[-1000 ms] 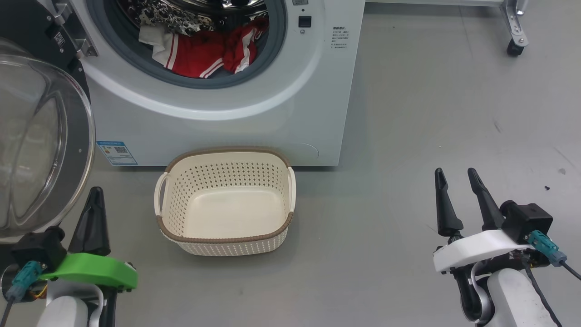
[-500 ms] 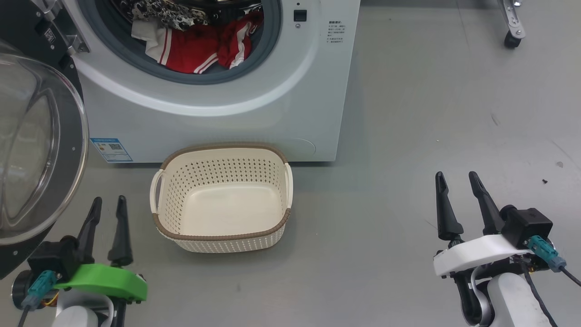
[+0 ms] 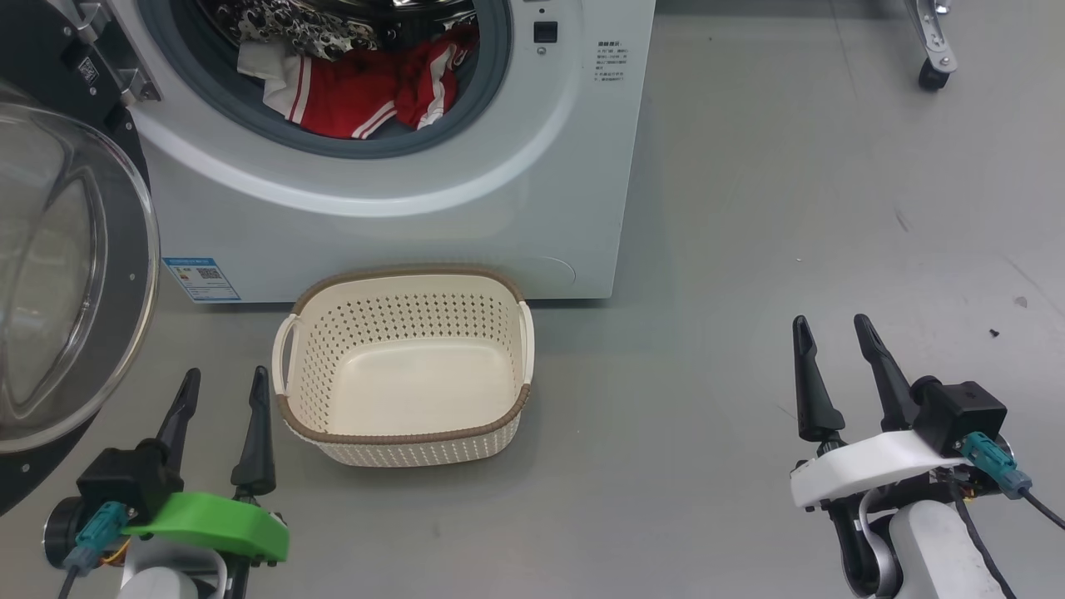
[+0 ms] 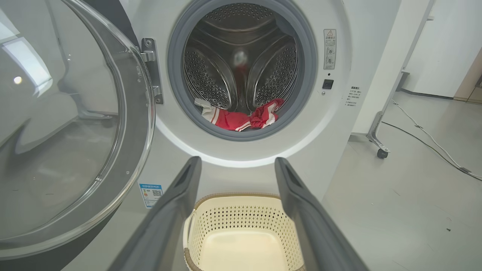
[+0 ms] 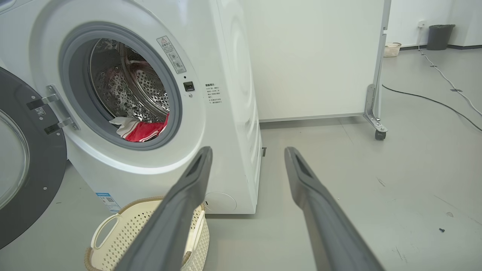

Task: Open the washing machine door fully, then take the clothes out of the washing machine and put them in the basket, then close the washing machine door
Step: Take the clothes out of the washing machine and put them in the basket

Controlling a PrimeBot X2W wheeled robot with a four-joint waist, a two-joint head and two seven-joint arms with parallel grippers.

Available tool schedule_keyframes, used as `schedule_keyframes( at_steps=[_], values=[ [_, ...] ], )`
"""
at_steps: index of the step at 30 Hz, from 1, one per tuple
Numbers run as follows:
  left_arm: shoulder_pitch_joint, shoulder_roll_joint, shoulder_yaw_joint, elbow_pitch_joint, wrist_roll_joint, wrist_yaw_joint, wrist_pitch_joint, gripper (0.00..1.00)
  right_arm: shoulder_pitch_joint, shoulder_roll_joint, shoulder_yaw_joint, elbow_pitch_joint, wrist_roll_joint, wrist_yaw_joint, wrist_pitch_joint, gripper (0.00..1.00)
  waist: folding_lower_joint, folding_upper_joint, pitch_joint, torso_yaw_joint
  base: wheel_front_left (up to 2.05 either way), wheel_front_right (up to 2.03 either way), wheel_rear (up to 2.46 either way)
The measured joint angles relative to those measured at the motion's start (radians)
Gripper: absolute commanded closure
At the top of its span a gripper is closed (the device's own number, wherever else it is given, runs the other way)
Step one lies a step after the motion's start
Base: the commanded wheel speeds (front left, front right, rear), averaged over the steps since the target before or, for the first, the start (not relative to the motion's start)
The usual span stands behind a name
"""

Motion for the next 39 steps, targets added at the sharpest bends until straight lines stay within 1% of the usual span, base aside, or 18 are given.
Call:
schedule_keyframes(
  at_steps=[17,39],
  values=[
    [0.014,-0.003,0.013,-0.026,0.007,-0.004,0.0,0.0,0.009,0.004,0.006,0.0,-0.006,0.0,0.0,0.0,0.0,0.0,-0.015,-0.003,0.0,0.0,0.0],
    [0.034,-0.01,0.022,-0.051,0.009,-0.004,0.0,0.0,0.02,0.007,0.006,-0.001,-0.006,0.0,0.0,0.0,0.0,-0.0001,-0.005,-0.001,0.0,0.0,0.0]
  ],
)
